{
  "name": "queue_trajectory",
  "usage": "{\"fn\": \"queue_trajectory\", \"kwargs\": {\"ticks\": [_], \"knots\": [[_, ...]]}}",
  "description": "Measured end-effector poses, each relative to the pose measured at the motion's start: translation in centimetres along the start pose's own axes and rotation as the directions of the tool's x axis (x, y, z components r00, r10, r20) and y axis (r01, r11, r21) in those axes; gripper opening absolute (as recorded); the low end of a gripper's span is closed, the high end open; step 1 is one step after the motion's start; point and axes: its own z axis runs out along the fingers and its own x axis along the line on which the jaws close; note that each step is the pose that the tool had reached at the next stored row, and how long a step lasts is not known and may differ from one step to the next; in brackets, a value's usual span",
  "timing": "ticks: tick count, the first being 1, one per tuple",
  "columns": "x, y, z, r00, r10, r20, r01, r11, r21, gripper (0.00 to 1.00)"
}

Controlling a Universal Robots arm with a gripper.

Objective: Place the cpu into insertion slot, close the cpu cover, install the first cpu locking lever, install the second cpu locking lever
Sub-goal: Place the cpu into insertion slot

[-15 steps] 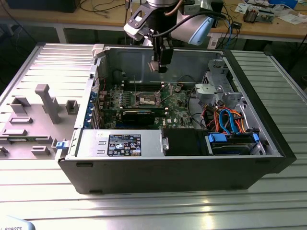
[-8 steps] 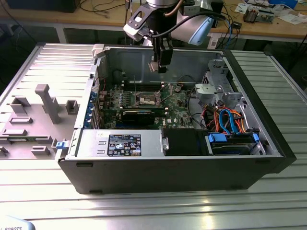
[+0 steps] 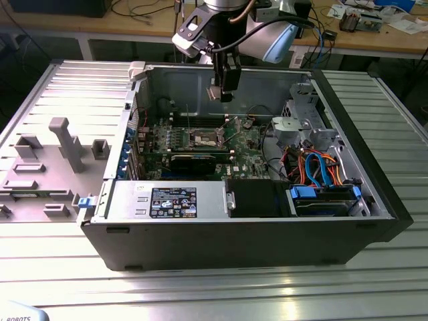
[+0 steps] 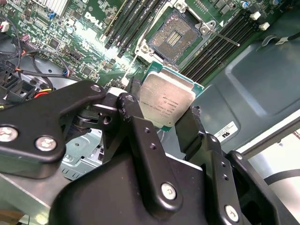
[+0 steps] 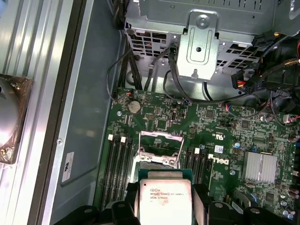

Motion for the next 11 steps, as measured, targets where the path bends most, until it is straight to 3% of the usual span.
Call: {"fn": "queue_trajectory", "kwargs": {"ticks": [5, 11], "knots": [[0.00, 0.00, 0.01, 0.9997, 0.024, 0.0019, -0.024, 0.9997, -0.0006, 0.54], [0.00, 0.00, 0.01, 0.9997, 0.025, 0.0020, -0.025, 0.9997, -0.0006, 0.54]]}}
